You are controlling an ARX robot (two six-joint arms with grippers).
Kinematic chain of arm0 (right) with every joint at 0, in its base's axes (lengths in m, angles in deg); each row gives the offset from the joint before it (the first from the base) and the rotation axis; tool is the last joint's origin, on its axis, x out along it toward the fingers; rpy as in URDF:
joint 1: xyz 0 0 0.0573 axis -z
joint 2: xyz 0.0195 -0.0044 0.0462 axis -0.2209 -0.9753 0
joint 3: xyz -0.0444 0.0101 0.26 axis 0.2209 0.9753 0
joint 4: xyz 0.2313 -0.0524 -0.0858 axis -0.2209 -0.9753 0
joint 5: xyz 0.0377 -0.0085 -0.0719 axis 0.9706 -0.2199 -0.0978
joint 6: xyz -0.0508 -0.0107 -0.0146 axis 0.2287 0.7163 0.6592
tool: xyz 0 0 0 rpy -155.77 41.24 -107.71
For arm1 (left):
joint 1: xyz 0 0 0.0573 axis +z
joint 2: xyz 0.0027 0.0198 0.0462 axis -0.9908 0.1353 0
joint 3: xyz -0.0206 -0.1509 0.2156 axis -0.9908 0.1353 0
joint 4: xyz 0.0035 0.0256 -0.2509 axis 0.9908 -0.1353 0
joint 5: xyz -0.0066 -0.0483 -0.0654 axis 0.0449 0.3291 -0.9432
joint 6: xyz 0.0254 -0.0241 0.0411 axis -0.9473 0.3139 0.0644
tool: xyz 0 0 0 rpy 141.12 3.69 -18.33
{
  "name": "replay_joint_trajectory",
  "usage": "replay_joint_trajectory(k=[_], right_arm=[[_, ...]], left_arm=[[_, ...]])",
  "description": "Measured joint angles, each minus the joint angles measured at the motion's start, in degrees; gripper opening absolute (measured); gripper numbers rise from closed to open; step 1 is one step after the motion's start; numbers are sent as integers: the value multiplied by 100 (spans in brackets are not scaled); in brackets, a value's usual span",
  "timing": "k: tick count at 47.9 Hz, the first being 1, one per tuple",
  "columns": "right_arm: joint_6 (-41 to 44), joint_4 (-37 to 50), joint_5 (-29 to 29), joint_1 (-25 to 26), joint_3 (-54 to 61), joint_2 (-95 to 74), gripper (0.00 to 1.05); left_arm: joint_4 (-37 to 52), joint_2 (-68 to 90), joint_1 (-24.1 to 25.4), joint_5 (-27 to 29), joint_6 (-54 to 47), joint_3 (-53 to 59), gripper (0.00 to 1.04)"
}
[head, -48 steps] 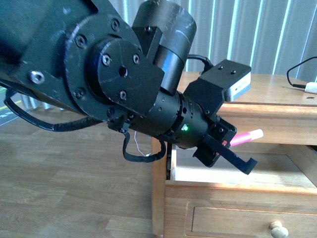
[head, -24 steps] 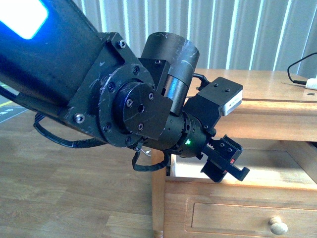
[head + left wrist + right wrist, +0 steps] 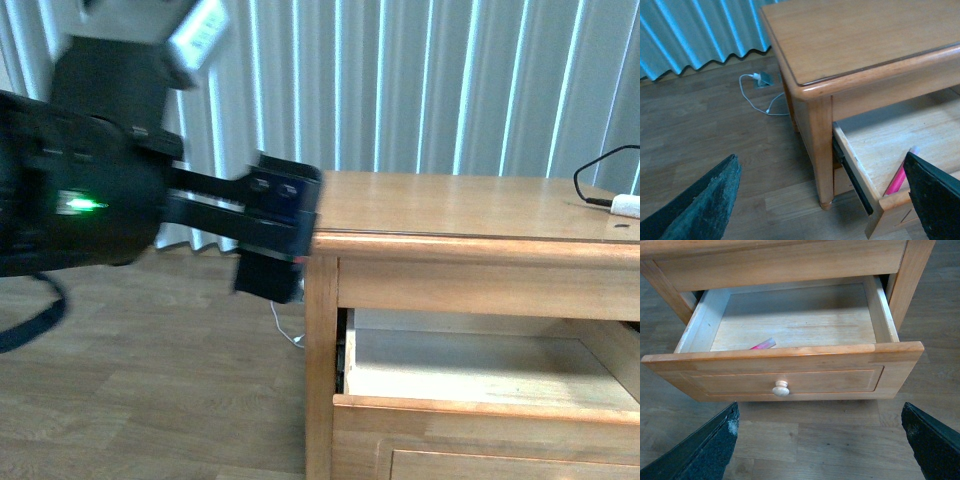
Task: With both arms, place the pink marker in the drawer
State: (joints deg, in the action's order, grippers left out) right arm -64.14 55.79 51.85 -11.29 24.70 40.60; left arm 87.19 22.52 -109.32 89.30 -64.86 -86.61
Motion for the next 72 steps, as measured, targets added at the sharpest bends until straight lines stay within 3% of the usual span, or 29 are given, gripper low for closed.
replay_joint_trajectory(k=[8, 15, 22, 27, 31, 42, 46, 51, 55, 72], right_arm=[[0, 0, 0, 0, 0, 0, 96], [0, 0, 0, 0, 0, 0, 96], [0, 0, 2, 0, 0, 0, 96], [0, 0, 0, 0, 0, 0, 96], [0, 0, 0, 2, 0, 0, 96], [0, 0, -2, 2, 0, 0, 96], [0, 0, 0, 2, 0, 0, 96], [0, 0, 0, 2, 0, 0, 96], [0, 0, 2, 2, 0, 0, 96], [0, 0, 0, 2, 0, 0, 96]], left_arm=[[-457, -1832, 153, 297, 516, 964, 98], [-1250, -3615, 380, 1019, 1051, 1825, 98], [-1561, -4164, 566, 1069, 1303, 1998, 98], [-1091, -4352, 785, 748, 973, 2367, 80], [-1023, -4671, 1106, 487, 839, 2750, 62], [-1016, -5180, 1622, -28, 754, 3281, 25], [-1019, -5434, 1851, -212, 750, 3508, 4], [-1045, -5628, 2011, -391, 732, 3646, 4], [-1141, -5847, 2540, -1010, 719, 3779, 4], [-1403, -6398, 2693, -1047, 719, 4063, 4]])
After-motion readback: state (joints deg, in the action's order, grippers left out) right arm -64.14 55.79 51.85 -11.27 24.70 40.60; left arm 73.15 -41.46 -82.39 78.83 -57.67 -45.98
